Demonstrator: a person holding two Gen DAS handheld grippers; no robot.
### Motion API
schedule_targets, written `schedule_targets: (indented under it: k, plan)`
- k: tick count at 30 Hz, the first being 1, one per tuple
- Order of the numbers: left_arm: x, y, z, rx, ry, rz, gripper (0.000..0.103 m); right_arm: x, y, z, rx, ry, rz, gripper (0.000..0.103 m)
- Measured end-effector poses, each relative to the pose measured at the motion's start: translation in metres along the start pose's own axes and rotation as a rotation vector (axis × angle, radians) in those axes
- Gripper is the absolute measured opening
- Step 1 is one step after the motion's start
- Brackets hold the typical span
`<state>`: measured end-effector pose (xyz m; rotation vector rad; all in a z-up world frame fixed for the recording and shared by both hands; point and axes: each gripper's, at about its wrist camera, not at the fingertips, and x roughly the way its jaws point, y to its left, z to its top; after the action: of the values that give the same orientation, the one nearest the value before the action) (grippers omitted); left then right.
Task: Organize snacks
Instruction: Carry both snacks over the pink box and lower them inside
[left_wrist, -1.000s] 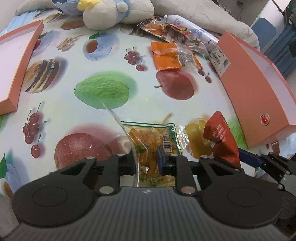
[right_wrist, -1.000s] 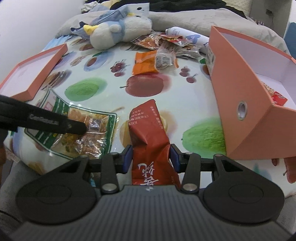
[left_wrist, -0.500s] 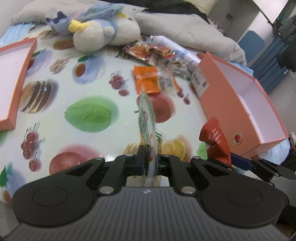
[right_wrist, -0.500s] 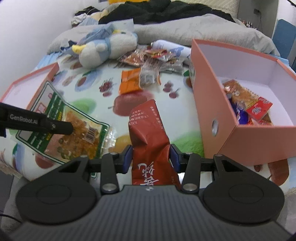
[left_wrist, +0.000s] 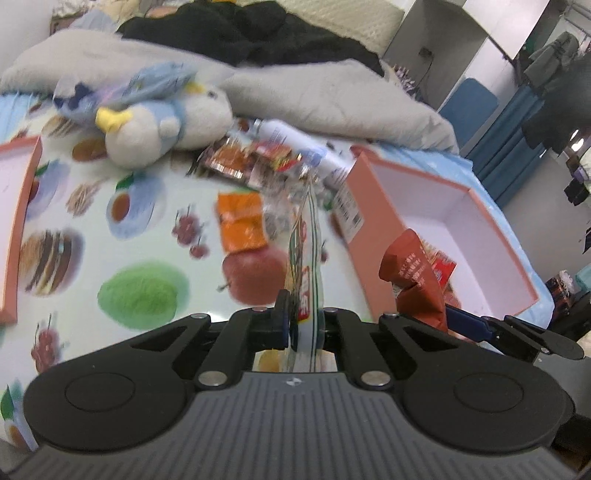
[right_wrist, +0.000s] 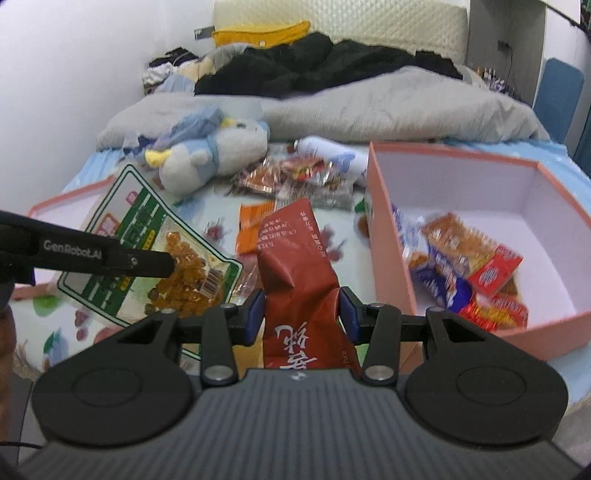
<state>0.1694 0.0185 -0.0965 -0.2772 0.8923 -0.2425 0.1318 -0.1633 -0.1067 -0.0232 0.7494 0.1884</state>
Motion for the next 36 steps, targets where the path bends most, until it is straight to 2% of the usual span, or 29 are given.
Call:
schedule_targets:
  k: [10,22,28,32,36]
  plan:
    - [-0.02,-0.044,0.057,0.069,-0.103,-0.044,0.006,-0.03,-0.033,0.044,0.024,-0.112,-0.044,0.046]
    - [-0.023,-0.116,0.091,0.137,-0.166,-0.146,0.006,-0.064,-0.087,0.074,0.071,-0.235,-0.132,0.047]
    - [-0.001,-0.156,0.101,0.195,-0.138,-0.195,0.006,-0.062,-0.119,0.073,0.094,-0.251,-0.176,0.047]
    - [0.023,-0.18,0.099,0.245,-0.117,-0.185,0.006,-0.054,-0.143,0.065,0.127,-0.239,-0.193,0.047]
    - [0.055,-0.196,0.096,0.253,-0.08,-0.181,0.006,-0.039,-0.166,0.053,0.169,-0.209,-0.192,0.047]
